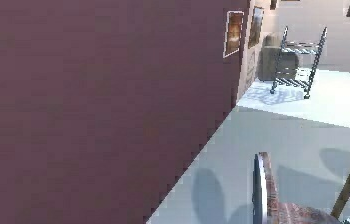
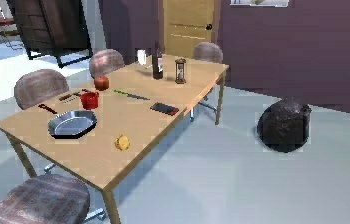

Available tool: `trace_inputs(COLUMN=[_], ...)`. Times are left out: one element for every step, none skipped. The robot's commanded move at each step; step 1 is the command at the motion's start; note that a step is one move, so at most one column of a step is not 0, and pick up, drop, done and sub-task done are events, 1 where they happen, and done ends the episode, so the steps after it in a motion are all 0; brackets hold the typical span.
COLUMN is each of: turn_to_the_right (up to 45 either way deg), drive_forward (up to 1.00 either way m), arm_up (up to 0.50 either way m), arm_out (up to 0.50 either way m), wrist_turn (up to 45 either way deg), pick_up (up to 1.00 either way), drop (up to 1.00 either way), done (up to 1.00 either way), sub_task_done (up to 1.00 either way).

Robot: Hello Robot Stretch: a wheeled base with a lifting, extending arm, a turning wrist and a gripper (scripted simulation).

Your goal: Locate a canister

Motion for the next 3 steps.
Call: trace_inputs(turn_to_the_right=[0.0,24.0,0.0], drive_forward=[0.55,0.0,0.7], arm_up=[0.0,0.0,0.0], arm_out=[0.0,0.0,0.0], wrist_turn=[0.0,0.0,0.0], pick_up=[0.0,0.0,0.0], drop=[0.0,0.0,0.0], done=[0.0,0.0,0.0], sub_task_done=[0.0,0.0,0.0])
